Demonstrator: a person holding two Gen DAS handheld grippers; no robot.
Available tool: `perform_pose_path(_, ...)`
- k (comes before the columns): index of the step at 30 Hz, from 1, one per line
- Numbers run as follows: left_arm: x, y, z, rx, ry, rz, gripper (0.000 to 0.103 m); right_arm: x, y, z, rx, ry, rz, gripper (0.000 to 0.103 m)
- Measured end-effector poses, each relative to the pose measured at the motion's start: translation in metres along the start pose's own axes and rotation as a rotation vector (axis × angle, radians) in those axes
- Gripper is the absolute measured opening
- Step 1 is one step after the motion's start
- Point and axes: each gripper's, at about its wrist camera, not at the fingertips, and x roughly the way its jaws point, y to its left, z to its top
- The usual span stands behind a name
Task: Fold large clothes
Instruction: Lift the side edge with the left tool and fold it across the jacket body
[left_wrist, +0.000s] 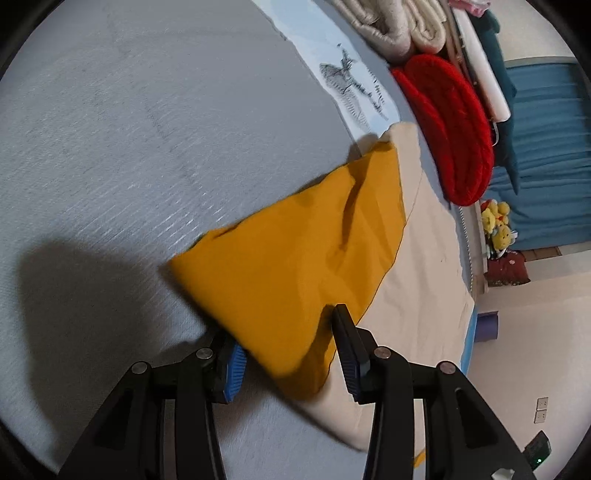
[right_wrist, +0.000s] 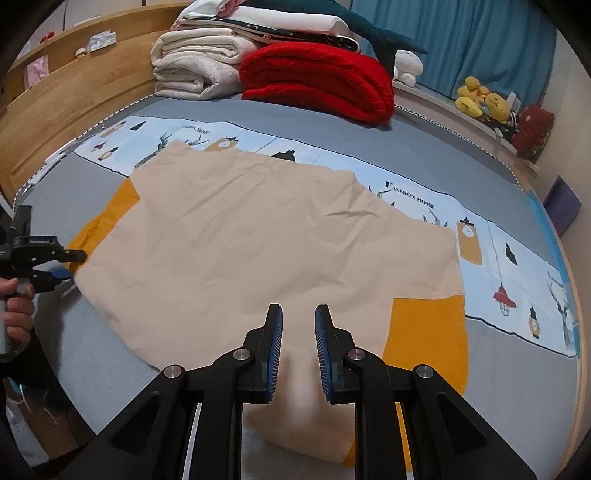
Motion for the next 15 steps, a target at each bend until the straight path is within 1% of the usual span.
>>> perform_pose_path(4,0.005,-0.004,-0.001,0.004,-0.055,-0.039,0.039,0.003,0.002,-0.003,-0.009,0.014,0.000,0.020)
perform_pose_path(6,0.007,-0.006,0.000,0.002,-0.071,-0.051,0.039,0.004,0.003,-0.004,-0.009,0.016,0.004,0.020)
perform_pose_path(8,0.010,-0.009,0.000,0.004,-0.083,-0.057,0.036,0.004,0.003,-0.005,-0.006,0.015,0.015,0.020)
perform_pose_path(9,0.011,-0.010,0.000,0.011,-0.085,-0.050,0.030,0.004,0.003,-0.005,-0.003,0.015,0.023,0.020)
perform_pose_path(10,0.012,-0.013,-0.001,0.020,-0.086,-0.051,0.021,0.005,0.004,-0.005,-0.002,0.014,0.032,0.020)
perform_pose_path(12,0.010,-0.020,-0.001,0.055,-0.094,-0.043,0.013,0.005,0.008,-0.006,-0.006,0.013,0.050,0.020)
perform_pose_path(15,-0.001,-0.035,-0.001,0.110,-0.110,-0.016,0.010,0.007,0.015,-0.005,-0.026,0.010,0.063,0.020)
